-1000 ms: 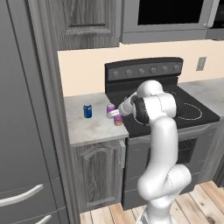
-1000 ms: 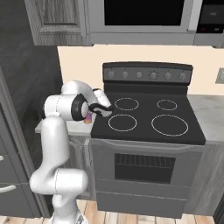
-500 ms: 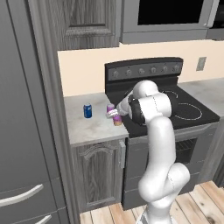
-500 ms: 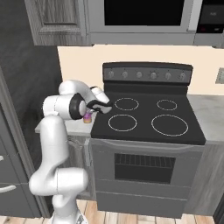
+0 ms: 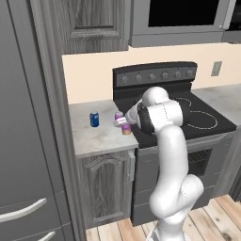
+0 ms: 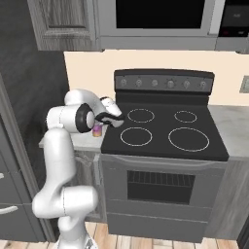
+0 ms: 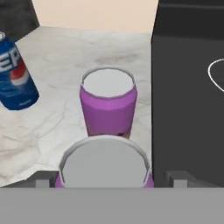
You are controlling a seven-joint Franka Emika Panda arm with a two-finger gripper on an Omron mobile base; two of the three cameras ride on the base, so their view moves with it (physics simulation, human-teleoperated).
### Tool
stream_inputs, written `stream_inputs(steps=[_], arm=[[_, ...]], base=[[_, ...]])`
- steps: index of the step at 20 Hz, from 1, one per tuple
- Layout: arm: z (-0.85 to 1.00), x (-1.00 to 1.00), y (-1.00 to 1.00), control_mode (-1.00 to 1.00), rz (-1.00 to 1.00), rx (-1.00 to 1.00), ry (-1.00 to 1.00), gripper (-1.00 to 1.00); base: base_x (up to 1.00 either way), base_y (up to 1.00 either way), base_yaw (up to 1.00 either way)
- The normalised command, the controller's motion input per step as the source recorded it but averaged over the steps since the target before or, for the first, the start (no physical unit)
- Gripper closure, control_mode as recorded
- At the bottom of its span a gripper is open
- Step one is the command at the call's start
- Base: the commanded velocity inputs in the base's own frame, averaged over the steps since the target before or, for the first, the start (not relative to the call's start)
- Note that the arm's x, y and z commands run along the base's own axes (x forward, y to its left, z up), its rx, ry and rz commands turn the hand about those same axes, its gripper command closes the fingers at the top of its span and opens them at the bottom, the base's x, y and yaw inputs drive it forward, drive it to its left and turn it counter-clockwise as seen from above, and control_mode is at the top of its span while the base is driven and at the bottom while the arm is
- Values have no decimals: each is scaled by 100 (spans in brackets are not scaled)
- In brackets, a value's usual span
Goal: Four empty soda cans are scattered around the kitchen. Gather all the cans and cluster them next to the stove for recycling.
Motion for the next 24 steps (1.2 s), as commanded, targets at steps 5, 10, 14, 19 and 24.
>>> stream_inputs(steps=[5,10,14,19,24], arm=[[-18,-22,0,-100,-8,1,0,-100],[-3,-26,-1,-100,-8,0,0,-100],[8,-19,0,-100,-7,0,-4,-100],[22,-10,5,-100,-5,0,-10,-100],[33,0,7,-100,-4,0,-12,-100]], base=[[0,0,0],[0,0,0],[0,0,0],[0,0,0],[0,0,0]])
